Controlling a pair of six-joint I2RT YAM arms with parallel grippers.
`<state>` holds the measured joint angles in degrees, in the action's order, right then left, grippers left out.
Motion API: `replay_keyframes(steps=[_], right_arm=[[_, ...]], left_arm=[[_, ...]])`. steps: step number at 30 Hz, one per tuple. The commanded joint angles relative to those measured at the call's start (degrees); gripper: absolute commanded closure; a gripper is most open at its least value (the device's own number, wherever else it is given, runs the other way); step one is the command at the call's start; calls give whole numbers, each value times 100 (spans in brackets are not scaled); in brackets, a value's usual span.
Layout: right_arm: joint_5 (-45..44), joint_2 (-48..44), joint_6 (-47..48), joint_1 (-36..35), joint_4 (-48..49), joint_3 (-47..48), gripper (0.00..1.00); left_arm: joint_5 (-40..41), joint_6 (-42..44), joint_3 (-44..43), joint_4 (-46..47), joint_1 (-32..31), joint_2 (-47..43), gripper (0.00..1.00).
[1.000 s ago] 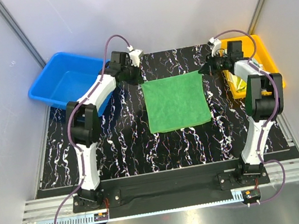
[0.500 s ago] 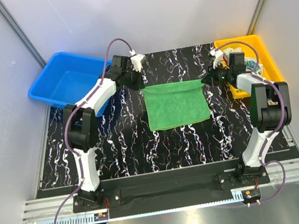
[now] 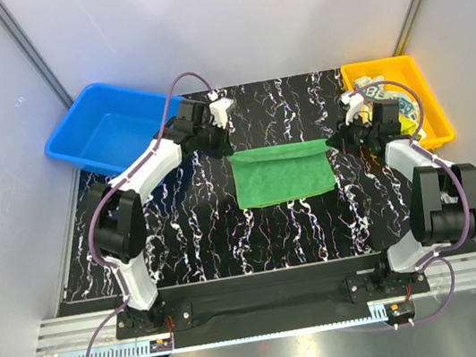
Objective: Fold and stack the towels
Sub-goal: Fold the towel
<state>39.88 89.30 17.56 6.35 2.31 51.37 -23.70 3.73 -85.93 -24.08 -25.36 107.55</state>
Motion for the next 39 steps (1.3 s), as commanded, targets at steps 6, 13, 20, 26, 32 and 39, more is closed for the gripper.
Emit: replay_keyframes(steps=[6, 13, 20, 26, 32, 39], right_arm=[[-253, -914, -560, -81, 358, -769, 100], [-489, -1160, -1290, -116, 807, -1217, 100], [-709, -1186, -1659, -116, 491, -1156, 100], [-762, -1125, -1624, -116, -204, -875, 100], [-902, -1265, -1651, -116, -661, -962, 100], [-1131, -1161, -1642, -116, -863, -937, 94]], left_arm=[[-160, -118, 516, -9, -100, -595, 100], [-284, -276, 937, -44, -258, -779, 100], [-240, -355, 1210, -211, -338, -919, 100], [-214, -355, 1333, -264, -337, -990, 100], [-529, -557, 1517, -160, -346, -928, 100], [-635, -592, 1623, -212, -434, -771, 100]])
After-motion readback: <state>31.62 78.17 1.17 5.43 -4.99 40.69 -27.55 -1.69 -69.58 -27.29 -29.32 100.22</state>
